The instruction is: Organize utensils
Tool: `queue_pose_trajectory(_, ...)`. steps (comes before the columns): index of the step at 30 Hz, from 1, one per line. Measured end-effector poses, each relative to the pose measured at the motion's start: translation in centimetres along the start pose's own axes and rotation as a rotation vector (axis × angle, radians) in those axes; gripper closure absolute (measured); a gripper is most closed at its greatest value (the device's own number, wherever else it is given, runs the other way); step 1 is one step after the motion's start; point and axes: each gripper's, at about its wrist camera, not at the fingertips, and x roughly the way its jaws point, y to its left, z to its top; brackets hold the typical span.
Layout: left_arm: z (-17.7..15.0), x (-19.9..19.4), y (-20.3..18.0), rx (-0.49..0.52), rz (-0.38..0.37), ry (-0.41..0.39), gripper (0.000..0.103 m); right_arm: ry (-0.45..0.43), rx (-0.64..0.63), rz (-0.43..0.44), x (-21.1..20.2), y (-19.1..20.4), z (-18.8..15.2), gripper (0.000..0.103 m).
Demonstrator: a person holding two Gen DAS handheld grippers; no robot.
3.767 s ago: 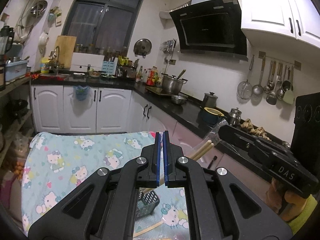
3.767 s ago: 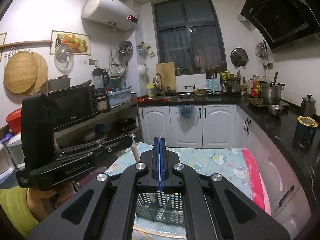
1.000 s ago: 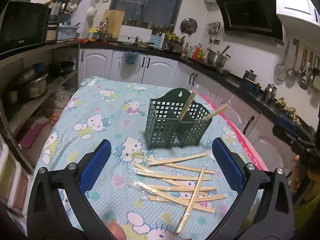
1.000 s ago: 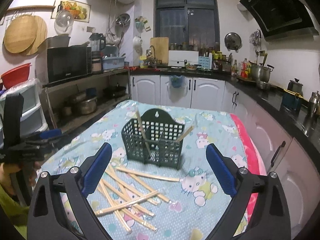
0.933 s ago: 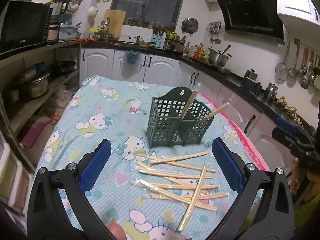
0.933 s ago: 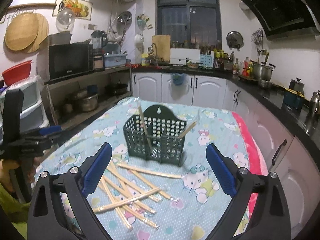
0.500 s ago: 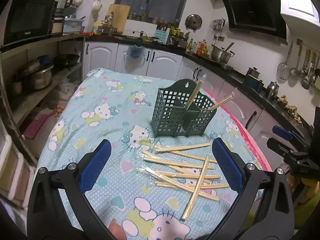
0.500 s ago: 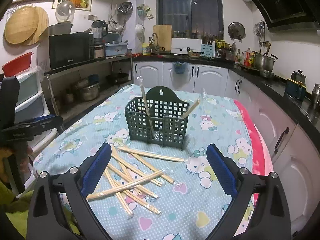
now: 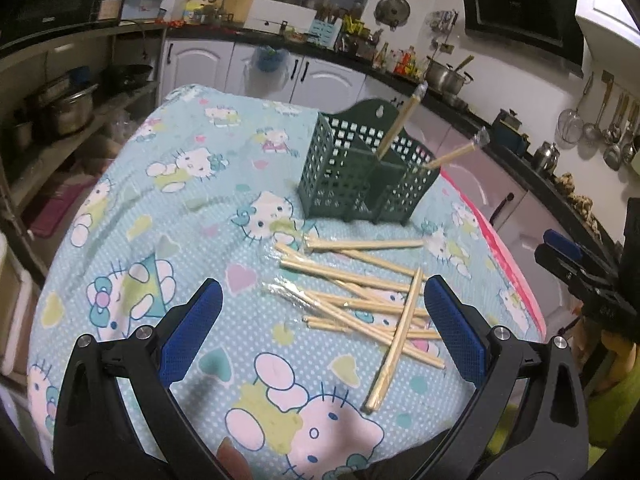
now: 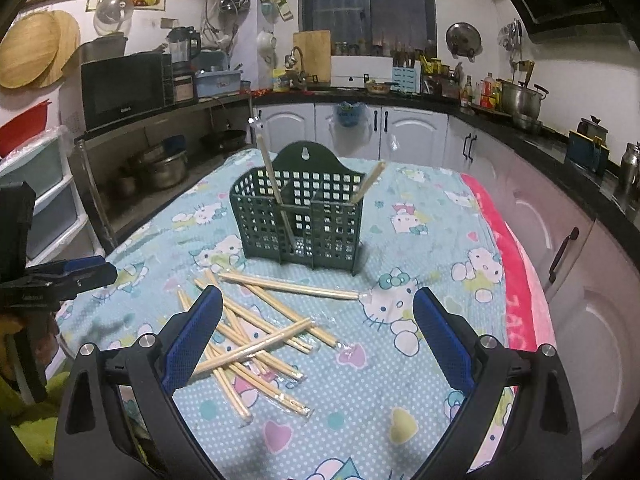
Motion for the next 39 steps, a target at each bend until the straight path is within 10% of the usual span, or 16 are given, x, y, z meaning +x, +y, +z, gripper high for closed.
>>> queue_pose_trajectory(9,-1.2,2.9,0.3,-0.02,-0.016,0.083,0.011,0.04,0.011,-0.021,1.7,-0.9,-1.0,0.01)
queue_pose_trajectory(39,-0.2,10.2,2.9,-0.129,0.036,0.217,0.072,0.334,0.146,0.133,13.1,-2.0,-2.6,0.034)
